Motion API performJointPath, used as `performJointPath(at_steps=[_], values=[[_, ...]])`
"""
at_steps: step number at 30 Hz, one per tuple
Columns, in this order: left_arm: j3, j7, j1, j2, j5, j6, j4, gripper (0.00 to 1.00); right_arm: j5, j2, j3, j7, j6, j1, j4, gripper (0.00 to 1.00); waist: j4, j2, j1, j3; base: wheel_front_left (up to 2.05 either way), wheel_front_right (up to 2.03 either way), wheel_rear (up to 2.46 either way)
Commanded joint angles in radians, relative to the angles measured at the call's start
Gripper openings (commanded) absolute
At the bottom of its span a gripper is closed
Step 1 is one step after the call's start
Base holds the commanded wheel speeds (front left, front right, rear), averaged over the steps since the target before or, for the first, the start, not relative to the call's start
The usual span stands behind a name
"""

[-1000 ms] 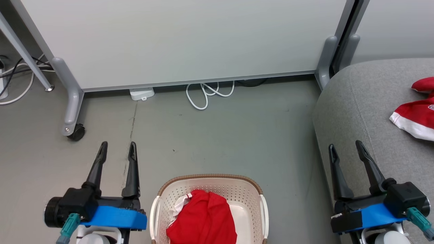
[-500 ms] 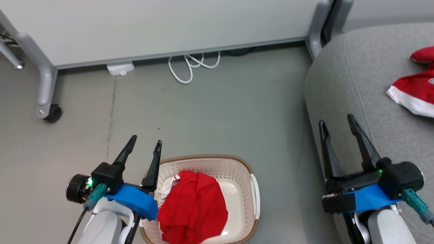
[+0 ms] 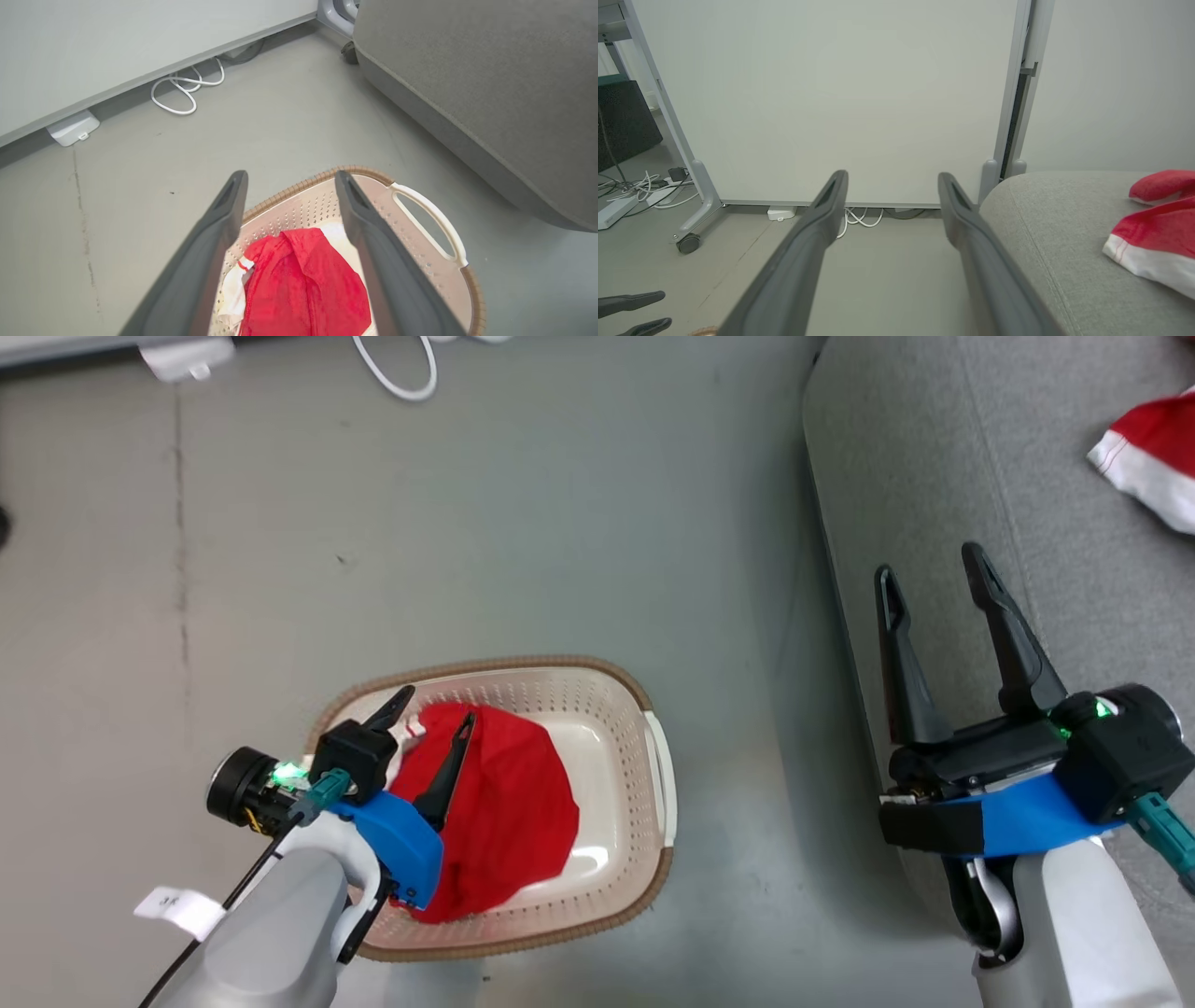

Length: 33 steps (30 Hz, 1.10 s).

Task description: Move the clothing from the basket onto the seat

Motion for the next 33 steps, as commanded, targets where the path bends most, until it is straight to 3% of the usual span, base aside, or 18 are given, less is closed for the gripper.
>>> performJointPath(at_steps=[1, 13, 25, 33], values=[[-0.019, -0.002, -0.026, 0.007, -0.011, 0.0, 0.02, 1.0, -0.007, 0.001, 0.003, -0.003, 0.0, -0.022, -0.005, 1.0, -0.03, 0.0, -0.0002, 0.067, 0.0, 0.0, 0.0], [-0.332, 0.039, -0.197, 0.006, -0.182, 0.0, 0.232, 1.0, -0.031, 0.001, 0.014, -0.003, 0.0, -0.092, -0.061, 1.0, -0.071, 0.0, -0.0002, 0.244, 0.0, 0.0, 0.0], [-0.463, 0.148, -0.32, 0.028, -0.366, 0.0, 0.323, 1.0, -0.055, 0.001, -0.003, -0.004, 0.0, -0.114, -0.137, 1.0, -0.095, 0.0, -0.0002, 0.422, 0.0, 0.0, 0.0], [-0.534, 0.18, -0.392, 0.038, -0.408, 0.0, 0.385, 1.0, -0.061, 0.001, -0.011, -0.004, 0.0, -0.108, -0.19, 1.0, -0.109, 0.0, -0.0002, 0.508, 0.0, 0.0, 0.0]])
